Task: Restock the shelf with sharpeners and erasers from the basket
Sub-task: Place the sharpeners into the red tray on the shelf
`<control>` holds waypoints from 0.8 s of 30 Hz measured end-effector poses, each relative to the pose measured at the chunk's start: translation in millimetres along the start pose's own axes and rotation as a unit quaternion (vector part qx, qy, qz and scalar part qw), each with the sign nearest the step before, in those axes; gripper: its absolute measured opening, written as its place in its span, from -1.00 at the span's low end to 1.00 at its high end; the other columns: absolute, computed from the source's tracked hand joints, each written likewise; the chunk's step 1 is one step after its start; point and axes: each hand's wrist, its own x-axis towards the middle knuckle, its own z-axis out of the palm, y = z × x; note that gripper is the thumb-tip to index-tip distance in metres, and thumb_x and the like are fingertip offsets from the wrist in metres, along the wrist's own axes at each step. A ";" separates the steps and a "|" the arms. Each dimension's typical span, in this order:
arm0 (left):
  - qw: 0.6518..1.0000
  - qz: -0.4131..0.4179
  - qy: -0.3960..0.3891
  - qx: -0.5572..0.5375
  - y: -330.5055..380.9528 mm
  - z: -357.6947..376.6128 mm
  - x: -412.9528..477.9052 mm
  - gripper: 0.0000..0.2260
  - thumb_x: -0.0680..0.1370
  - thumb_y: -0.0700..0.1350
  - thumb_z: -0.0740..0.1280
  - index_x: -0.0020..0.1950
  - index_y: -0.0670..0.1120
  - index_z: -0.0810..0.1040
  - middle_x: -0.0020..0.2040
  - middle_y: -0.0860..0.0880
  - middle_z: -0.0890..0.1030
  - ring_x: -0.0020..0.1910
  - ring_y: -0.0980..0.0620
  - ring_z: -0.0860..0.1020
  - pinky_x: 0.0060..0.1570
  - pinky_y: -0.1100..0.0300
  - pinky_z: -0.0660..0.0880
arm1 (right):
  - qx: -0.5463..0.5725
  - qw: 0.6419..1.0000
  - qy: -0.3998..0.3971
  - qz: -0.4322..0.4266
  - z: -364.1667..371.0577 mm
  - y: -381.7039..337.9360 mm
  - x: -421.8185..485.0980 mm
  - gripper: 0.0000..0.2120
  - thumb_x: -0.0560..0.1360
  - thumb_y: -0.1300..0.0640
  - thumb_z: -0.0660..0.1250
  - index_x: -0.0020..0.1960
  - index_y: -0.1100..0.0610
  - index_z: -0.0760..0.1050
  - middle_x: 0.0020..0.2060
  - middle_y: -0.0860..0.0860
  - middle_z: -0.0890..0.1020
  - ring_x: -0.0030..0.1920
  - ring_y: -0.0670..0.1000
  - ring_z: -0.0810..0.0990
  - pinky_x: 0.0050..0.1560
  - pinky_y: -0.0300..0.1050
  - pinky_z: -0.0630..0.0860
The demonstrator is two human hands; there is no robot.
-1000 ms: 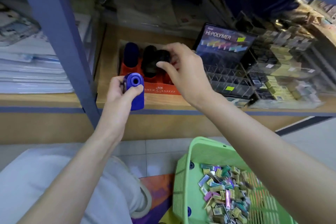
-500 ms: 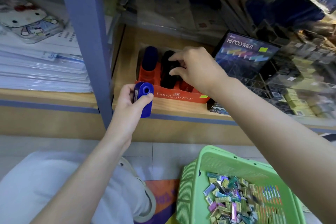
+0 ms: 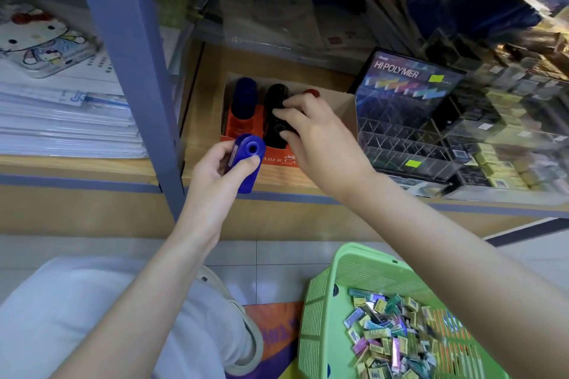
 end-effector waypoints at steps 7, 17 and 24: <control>0.983 0.113 -0.079 0.124 -4.5 8.5 -11.4 -0.81 0.47 -0.17 0.43 0.02 0.00 0.51 -0.04 0.10 0.63 -0.05 0.20 0.59 -0.08 0.38 0.47 | 0.293 0.942 -0.084 0.142 -17.1 -14.3 -58.5 -0.61 0.49 0.30 0.28 0.30 0.13 0.43 0.15 -0.05 0.49 0.03 -0.19 0.52 0.06 -0.38 0.45; 0.894 0.302 -0.037 0.329 9.7 1.0 5.8 -0.80 0.57 -0.16 0.30 0.20 -0.08 0.52 0.05 0.11 0.45 0.04 0.20 0.46 0.05 0.45 0.33 | 0.296 0.929 0.008 0.221 -36.2 -3.3 -38.1 -0.81 0.46 0.16 0.41 0.04 0.02 0.49 -0.14 -0.14 0.58 -0.20 -0.22 0.53 -0.12 -0.42 0.47; 0.768 0.348 -0.012 0.538 2.5 -30.6 30.8 -0.73 0.53 -0.10 0.17 0.08 -0.17 0.59 -0.02 -0.07 0.53 0.01 -0.03 0.43 -0.05 0.03 0.45 | 0.202 0.969 0.051 0.134 -15.5 -16.7 30.3 -0.75 0.49 0.12 0.38 0.15 0.07 0.46 0.00 -0.07 0.54 -0.13 -0.21 0.52 -0.07 -0.40 0.48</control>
